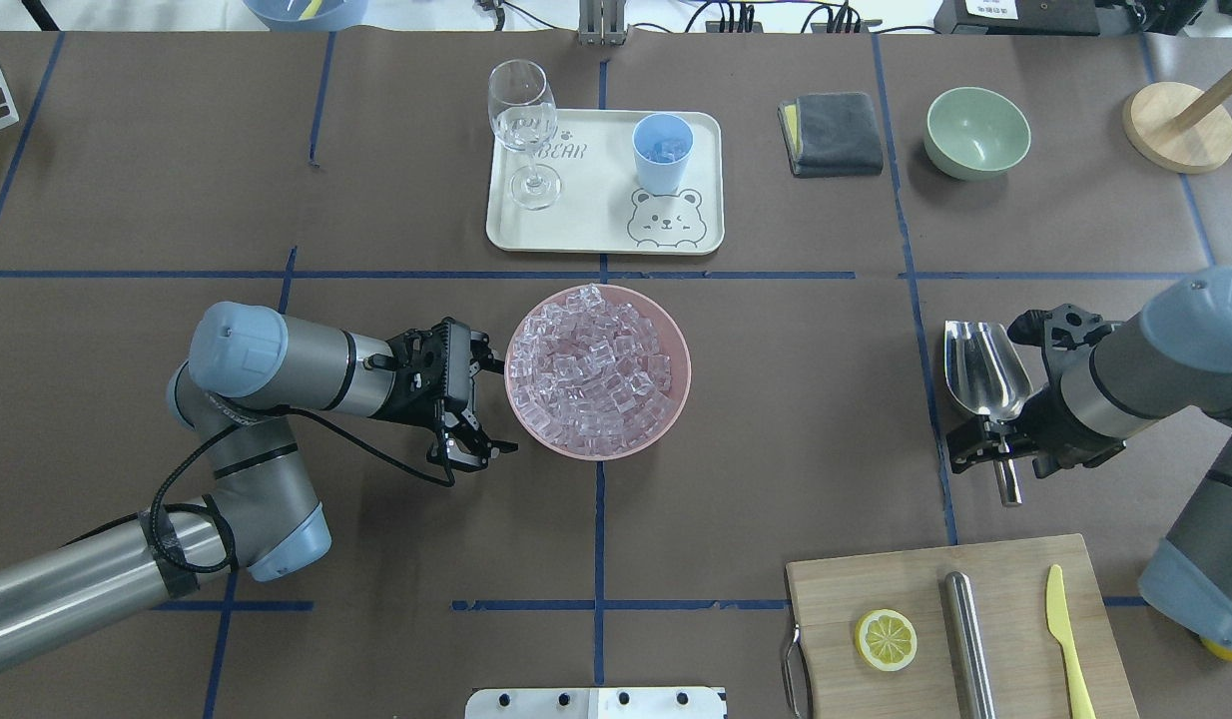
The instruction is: Put ice in cup with scoop
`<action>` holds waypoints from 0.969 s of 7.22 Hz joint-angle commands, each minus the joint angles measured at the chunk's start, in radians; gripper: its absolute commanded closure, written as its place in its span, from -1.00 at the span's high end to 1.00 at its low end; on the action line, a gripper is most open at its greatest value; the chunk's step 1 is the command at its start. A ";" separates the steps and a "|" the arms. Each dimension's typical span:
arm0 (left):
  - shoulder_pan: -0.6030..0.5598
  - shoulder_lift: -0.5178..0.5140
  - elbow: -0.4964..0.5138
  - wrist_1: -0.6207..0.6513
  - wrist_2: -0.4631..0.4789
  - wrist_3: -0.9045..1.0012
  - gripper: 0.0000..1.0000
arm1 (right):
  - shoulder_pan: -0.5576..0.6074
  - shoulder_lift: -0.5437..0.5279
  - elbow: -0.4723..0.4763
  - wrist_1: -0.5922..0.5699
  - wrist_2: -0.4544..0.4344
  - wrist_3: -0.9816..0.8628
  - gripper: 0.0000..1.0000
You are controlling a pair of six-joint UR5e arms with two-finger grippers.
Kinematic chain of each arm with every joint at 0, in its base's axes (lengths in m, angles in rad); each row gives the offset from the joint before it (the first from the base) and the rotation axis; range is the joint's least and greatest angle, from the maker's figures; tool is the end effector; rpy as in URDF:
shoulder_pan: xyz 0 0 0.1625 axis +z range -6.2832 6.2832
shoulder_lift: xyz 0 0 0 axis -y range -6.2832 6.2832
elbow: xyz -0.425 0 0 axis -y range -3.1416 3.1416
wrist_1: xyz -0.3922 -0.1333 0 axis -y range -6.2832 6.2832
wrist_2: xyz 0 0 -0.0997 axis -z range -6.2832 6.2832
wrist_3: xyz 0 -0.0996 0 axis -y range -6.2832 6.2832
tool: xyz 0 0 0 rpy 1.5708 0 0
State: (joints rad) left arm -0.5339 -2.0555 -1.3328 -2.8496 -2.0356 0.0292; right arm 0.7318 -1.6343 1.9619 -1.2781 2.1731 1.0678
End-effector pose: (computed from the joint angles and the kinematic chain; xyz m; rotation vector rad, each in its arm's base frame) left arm 0.5332 -0.4182 0.3472 1.2163 1.1254 1.1831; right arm -0.3007 -0.3734 0.4693 -0.1268 -0.8262 0.0286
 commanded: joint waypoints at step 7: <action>-0.032 0.005 -0.005 -0.001 -0.002 -0.003 1.00 | 0.619 -0.230 -0.049 -0.015 0.112 -0.895 1.00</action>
State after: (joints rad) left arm -0.5552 -2.0521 -1.3365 -2.8501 -2.0359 0.0280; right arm 1.2372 -1.7979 1.9146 -1.2903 2.2192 0.3262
